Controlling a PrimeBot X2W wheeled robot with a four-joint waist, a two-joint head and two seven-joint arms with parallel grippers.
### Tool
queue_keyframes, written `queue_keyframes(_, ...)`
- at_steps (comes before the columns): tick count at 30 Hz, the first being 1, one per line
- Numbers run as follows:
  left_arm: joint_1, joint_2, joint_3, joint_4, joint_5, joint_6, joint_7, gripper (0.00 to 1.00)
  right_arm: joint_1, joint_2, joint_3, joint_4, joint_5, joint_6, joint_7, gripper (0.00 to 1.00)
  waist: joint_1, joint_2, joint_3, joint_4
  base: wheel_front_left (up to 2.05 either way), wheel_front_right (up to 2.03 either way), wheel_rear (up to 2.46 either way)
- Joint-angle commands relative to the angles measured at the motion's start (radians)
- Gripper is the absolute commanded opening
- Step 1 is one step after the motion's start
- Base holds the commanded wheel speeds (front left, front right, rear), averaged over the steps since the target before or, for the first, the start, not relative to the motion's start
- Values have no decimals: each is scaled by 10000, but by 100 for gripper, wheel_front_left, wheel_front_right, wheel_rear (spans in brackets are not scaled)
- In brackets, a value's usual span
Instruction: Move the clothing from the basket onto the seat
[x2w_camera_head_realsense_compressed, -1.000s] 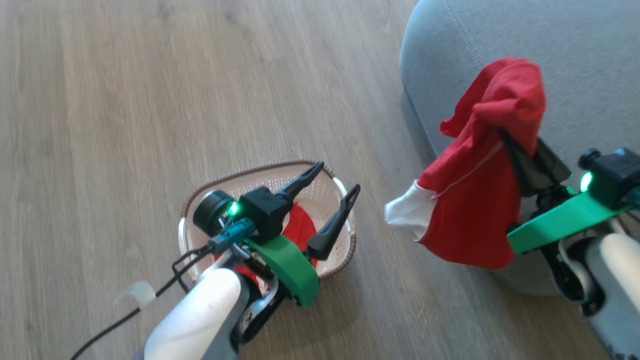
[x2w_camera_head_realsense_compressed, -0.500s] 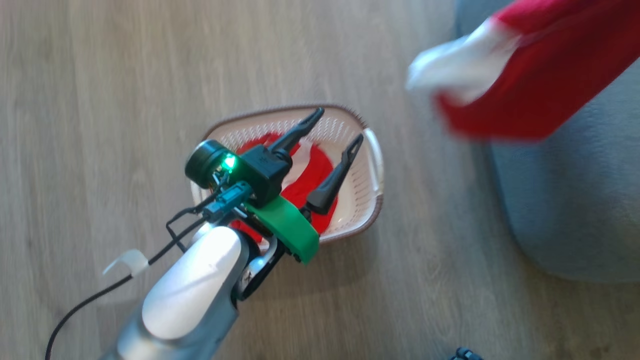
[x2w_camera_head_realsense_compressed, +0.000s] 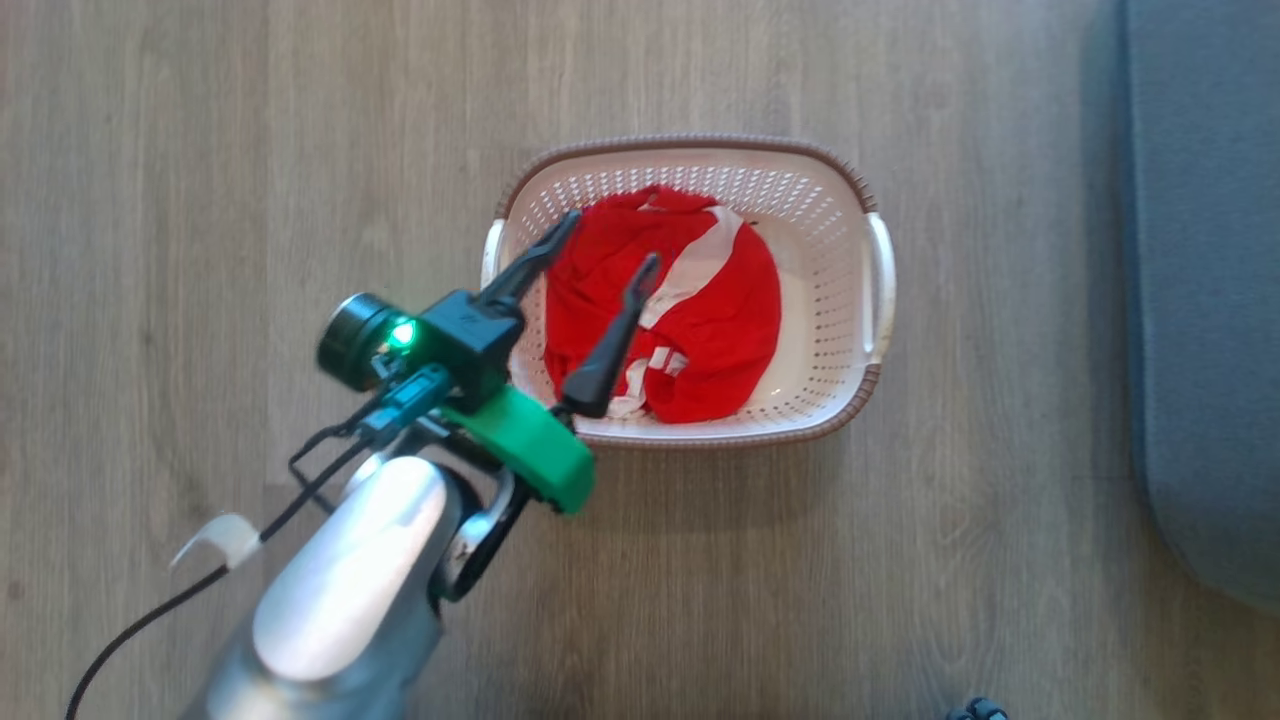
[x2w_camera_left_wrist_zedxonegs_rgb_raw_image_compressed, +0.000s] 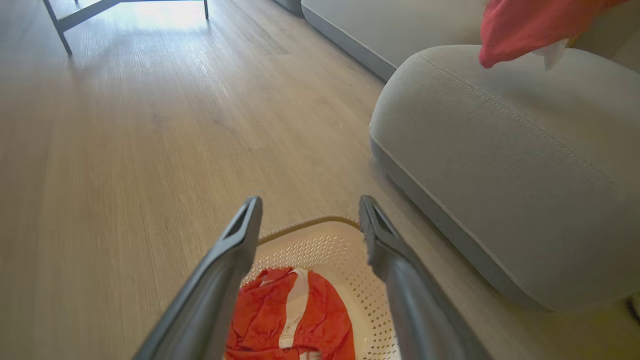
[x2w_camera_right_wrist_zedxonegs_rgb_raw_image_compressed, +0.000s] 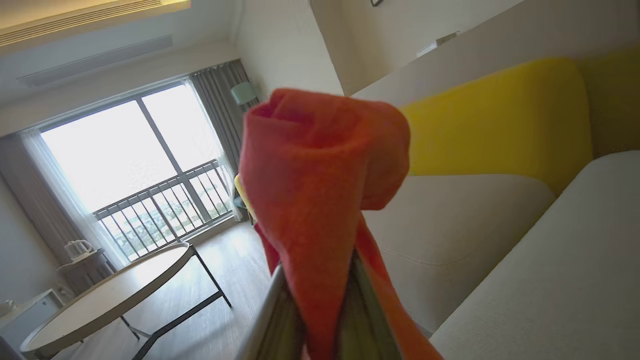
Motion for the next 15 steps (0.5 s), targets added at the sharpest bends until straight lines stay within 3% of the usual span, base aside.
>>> queue_keyframes(1, 137, 301, 412, -378, -19, 111, -24, 100, -615, -647, -458, 98, -350, 69, 115, 0, -1, 0, 145, 154, 0, 0, 0)
queue_keyframes(8, 588, 482, 386, -732, -132, 226, 15, 100, -2201, -1574, -2219, 1861, -1897, 69, 236, 0, -1, 0, 597, 213, 0, 0, 0)
queue_keyframes(15, 746, 674, 330, -1047, -79, 334, 182, 100, -2279, -2143, -3779, 3240, -3075, 69, -115, 0, -1, 0, 1221, 373, 0, 0, 0)
